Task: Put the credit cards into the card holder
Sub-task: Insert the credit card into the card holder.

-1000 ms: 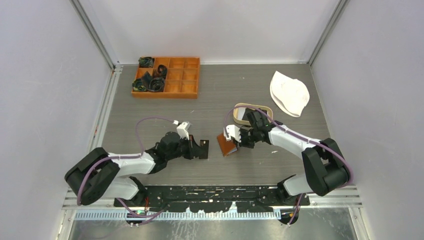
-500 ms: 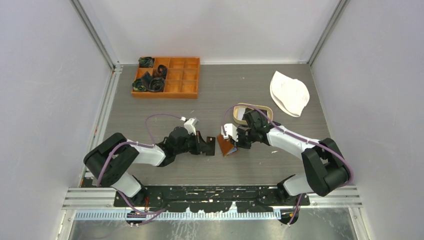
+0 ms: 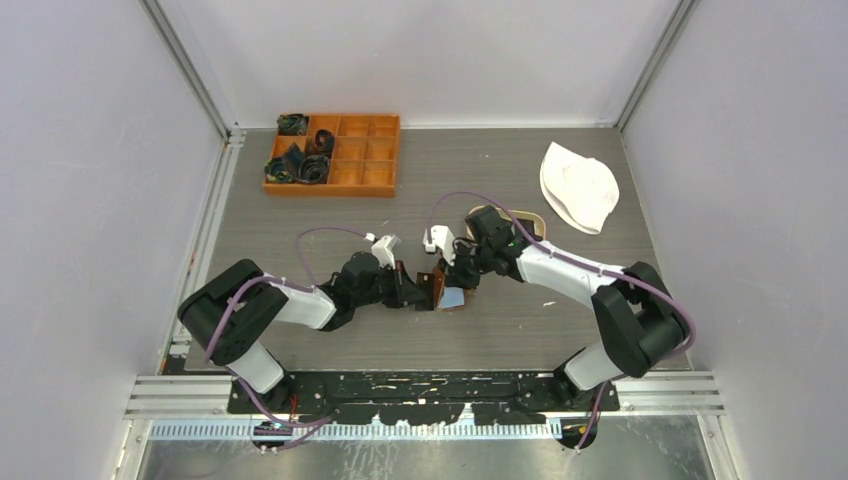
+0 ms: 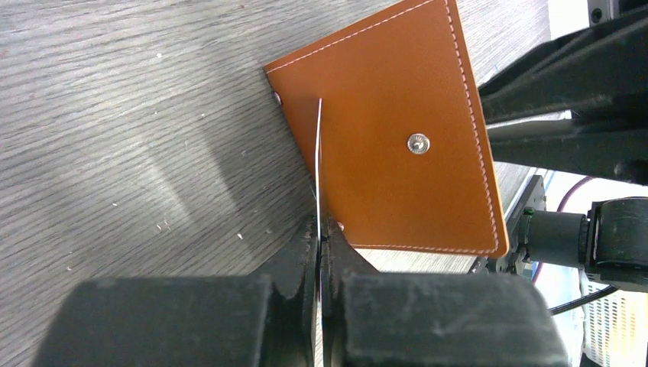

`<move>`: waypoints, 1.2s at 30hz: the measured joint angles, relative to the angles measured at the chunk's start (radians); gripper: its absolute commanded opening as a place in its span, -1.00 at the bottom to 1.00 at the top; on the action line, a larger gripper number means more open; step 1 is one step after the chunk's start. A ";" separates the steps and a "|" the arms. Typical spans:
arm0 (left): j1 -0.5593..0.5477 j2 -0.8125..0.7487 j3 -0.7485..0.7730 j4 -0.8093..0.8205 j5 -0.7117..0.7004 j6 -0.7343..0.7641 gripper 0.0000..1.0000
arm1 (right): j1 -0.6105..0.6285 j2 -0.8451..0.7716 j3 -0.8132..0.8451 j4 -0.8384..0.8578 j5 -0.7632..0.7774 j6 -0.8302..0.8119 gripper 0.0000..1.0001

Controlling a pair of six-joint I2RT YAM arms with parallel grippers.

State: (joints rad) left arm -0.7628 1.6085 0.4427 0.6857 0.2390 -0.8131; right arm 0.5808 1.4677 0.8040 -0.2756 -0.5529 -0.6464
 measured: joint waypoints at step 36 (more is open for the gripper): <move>-0.001 -0.667 -0.122 -0.622 -0.192 0.023 -1.00 | 0.011 0.461 0.455 -0.326 -0.029 0.485 -0.41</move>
State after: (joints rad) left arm -0.7639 0.9417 0.3210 0.0635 0.0475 -0.7902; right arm 0.5915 1.9285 1.2587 -0.6014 -0.5819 -0.1612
